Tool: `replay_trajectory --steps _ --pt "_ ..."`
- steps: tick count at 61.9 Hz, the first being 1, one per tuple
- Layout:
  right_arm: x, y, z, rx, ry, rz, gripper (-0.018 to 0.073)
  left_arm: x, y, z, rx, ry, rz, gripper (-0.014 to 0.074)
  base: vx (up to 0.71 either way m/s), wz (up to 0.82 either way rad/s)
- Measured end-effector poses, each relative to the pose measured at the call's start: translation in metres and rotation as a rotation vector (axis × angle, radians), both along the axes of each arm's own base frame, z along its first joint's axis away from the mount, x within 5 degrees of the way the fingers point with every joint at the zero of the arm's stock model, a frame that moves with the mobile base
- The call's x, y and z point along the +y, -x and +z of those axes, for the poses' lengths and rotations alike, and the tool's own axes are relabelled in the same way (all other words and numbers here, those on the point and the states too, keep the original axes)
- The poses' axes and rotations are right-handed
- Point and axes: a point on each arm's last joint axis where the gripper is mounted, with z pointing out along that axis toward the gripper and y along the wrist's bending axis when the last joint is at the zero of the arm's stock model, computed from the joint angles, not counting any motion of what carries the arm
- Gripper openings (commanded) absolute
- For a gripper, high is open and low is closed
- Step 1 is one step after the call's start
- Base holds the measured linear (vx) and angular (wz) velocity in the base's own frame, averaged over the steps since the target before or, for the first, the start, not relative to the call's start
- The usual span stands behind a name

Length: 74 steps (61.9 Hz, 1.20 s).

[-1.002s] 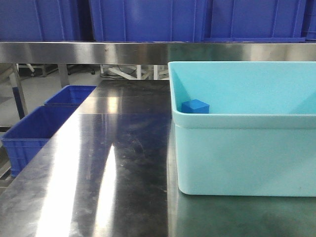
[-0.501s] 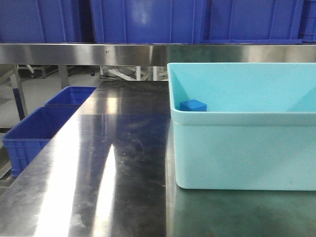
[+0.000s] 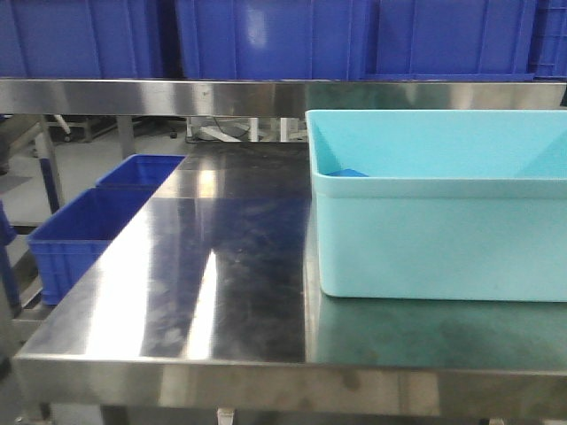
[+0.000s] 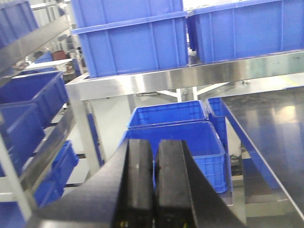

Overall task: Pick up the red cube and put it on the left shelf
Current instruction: 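Drive the base away from the table carrying the red cube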

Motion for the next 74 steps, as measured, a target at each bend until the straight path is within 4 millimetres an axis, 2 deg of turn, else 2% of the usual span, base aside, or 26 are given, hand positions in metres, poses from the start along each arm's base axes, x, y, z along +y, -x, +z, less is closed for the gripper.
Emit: replay_trajectory --steps 51,74 --pt "0.0 0.0 0.0 0.0 0.0 0.0 0.0066 0.0 0.0 0.0 0.0 0.0 0.0 0.0106 -0.18 0.12" --pt "0.0 0.0 0.0 0.0 0.0 0.0 0.0066 0.0 0.0 0.0 0.0 0.0 0.0 0.0106 -0.2 0.33"
